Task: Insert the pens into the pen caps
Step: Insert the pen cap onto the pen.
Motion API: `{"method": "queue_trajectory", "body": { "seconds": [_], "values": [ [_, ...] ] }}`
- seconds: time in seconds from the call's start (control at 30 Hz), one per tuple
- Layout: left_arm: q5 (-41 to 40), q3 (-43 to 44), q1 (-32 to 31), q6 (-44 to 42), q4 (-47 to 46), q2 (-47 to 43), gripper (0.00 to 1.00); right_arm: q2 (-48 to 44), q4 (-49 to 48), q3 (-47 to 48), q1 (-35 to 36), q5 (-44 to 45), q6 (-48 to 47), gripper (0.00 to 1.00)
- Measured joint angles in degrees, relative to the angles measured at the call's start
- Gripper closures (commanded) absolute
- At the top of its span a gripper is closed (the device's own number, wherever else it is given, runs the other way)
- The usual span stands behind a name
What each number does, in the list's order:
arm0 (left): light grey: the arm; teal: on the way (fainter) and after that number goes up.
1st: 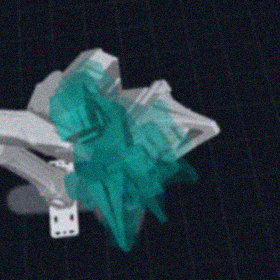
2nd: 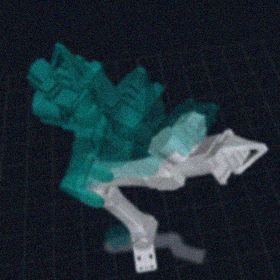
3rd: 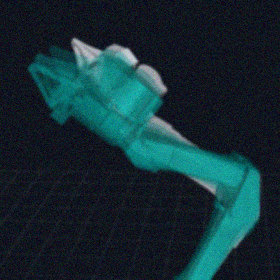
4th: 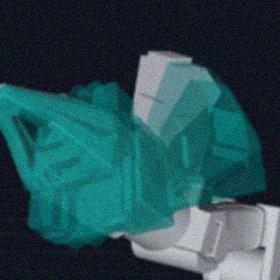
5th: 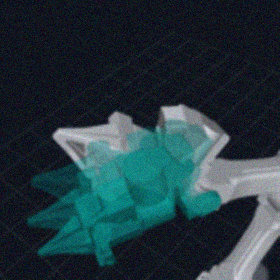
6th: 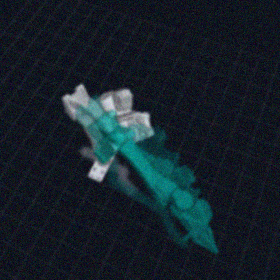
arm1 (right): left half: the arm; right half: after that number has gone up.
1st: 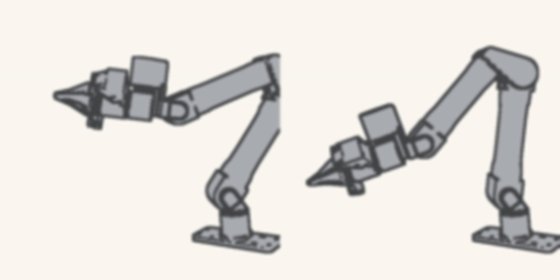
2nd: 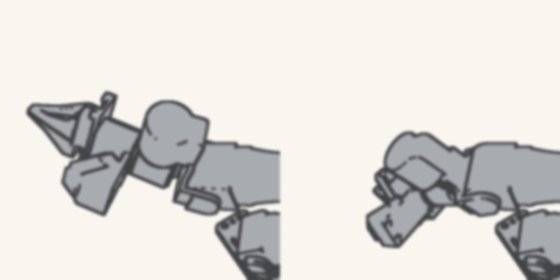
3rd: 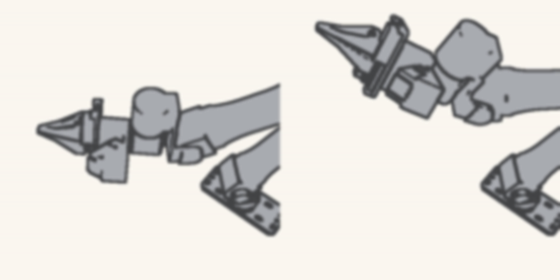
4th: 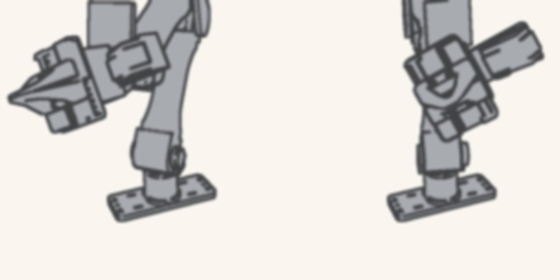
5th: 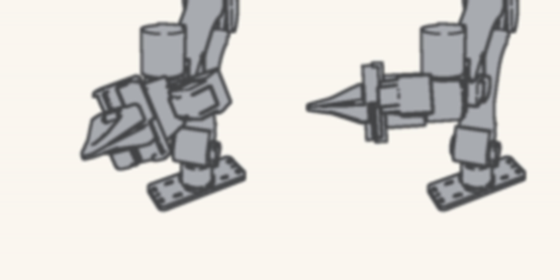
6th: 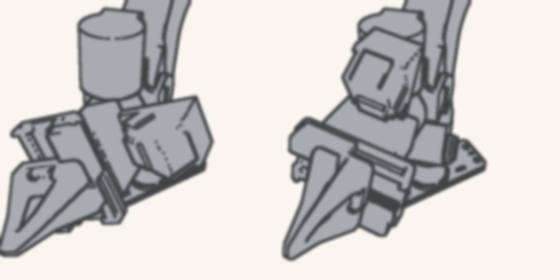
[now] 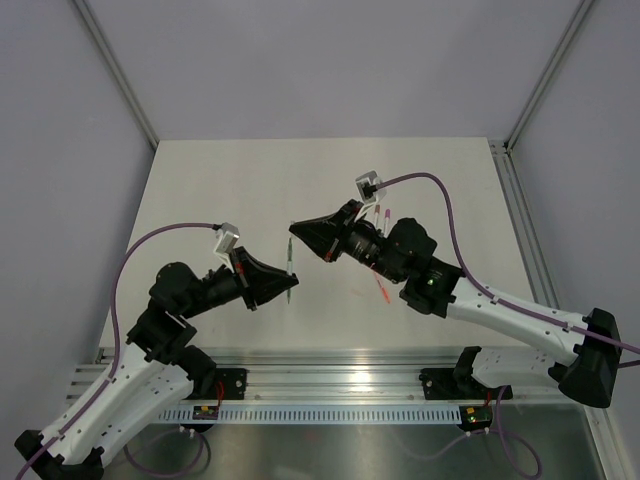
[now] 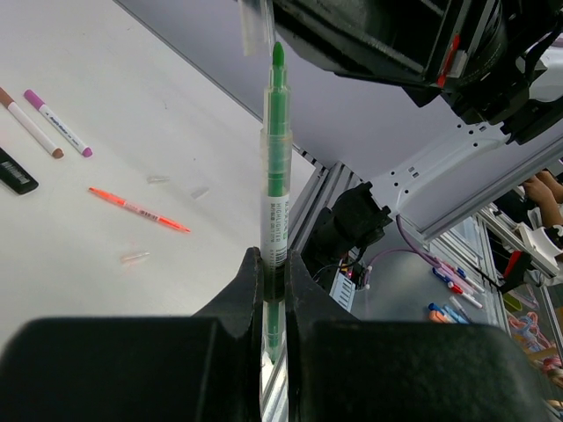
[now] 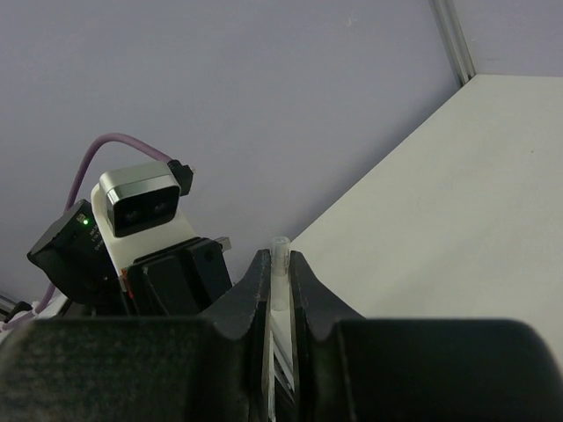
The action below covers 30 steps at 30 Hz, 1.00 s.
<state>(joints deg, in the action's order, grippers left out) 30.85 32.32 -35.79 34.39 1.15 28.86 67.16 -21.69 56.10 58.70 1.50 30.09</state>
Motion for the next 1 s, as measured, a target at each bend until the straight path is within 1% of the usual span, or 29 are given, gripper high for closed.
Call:
{"method": "queue_trajectory", "body": {
  "seconds": [0.23,1.0],
  "values": [
    [-0.24,0.0,0.0,0.0,0.02,0.0,1.0,-0.02,-0.17,-0.81,0.0,-1.18,0.76,1.0],
    [-0.17,0.0,0.0,0.0,-0.04,0.31,1.0,0.04,-0.79,0.04,0.0,-0.94,0.87,1.0]
  ]
}}
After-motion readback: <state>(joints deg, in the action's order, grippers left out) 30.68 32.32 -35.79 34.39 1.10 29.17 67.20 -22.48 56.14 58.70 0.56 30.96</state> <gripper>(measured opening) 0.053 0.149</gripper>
